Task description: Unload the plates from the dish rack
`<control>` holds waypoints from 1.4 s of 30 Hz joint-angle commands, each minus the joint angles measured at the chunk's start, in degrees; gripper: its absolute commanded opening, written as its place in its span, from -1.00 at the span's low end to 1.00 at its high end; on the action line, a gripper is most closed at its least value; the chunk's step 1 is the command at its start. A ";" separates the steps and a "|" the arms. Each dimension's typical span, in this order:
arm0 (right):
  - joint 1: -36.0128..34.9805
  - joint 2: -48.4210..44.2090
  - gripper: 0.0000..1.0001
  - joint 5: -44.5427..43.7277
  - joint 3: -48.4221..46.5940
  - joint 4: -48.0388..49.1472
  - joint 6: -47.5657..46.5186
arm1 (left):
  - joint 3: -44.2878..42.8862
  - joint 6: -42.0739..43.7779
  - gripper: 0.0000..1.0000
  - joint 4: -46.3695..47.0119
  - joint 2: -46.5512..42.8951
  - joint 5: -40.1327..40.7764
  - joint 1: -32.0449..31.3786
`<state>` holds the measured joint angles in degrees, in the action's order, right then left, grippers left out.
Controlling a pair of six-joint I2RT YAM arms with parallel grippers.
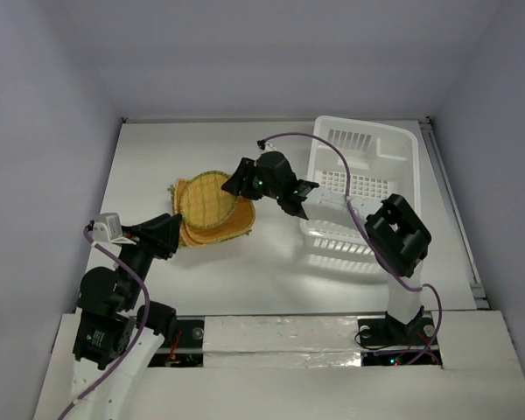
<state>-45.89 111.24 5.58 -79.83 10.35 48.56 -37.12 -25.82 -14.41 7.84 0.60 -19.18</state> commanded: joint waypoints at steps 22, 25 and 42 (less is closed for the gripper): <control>-6.76 -13.13 0.36 -35.20 -6.93 -21.51 -17.53 | -1.64 1.30 0.52 2.28 2.97 -0.34 2.74; -7.29 -24.64 -1.00 -39.24 -0.43 -17.91 -18.76 | -1.81 1.39 0.70 2.20 3.41 -0.34 2.74; -7.29 -86.44 0.74 -68.42 26.83 -22.39 -26.84 | -12.62 4.64 0.93 1.49 7.19 2.21 2.74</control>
<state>-52.62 26.39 -55.13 -53.89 -8.14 23.66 -47.35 -22.83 -15.59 13.74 1.17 -16.75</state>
